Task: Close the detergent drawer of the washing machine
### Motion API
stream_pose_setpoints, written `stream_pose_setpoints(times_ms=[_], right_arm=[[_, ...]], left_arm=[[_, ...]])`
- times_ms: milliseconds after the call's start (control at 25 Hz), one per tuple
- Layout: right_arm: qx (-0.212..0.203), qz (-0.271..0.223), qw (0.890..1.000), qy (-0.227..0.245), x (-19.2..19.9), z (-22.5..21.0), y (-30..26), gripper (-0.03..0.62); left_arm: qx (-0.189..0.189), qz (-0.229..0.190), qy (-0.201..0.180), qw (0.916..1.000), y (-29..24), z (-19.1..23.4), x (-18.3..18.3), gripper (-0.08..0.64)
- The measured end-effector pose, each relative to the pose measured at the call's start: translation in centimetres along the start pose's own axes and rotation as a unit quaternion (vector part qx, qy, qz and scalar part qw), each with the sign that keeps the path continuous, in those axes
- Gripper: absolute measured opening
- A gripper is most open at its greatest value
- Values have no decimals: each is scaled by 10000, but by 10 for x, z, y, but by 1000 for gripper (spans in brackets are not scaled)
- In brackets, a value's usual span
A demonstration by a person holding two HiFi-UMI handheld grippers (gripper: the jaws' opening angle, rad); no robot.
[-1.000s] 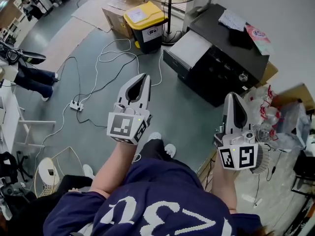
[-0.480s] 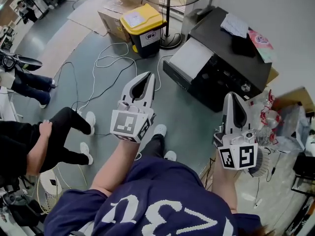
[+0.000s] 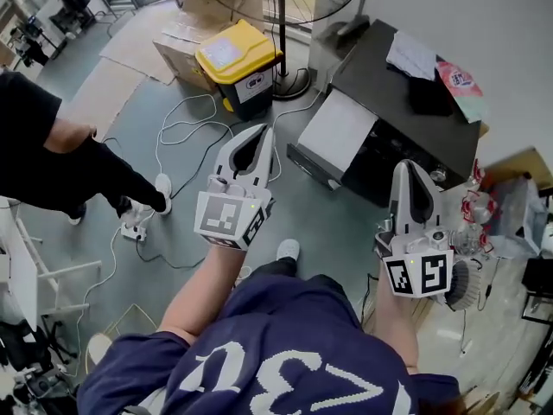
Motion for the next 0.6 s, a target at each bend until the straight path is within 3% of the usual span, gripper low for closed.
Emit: stream_pose_setpoints(times_ms=[360,600], right_arm=[[179,334,9992,-86,31,-18,-43,15],[-9,431,9989,-155,48,-38,-76,15]], left_arm=[[61,198,159,9997,-42,39,26,20],[-72,316,231,9992,-68,50,41,20]])
Point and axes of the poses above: the fingertips, and each gripper's own axes: y backward along the fingers, z to its left, x out of its underside, the point moved 3 cm from there along y, backward along the fingers, and after that the axes turned 5 degrees about x, right-handed, at the moved point
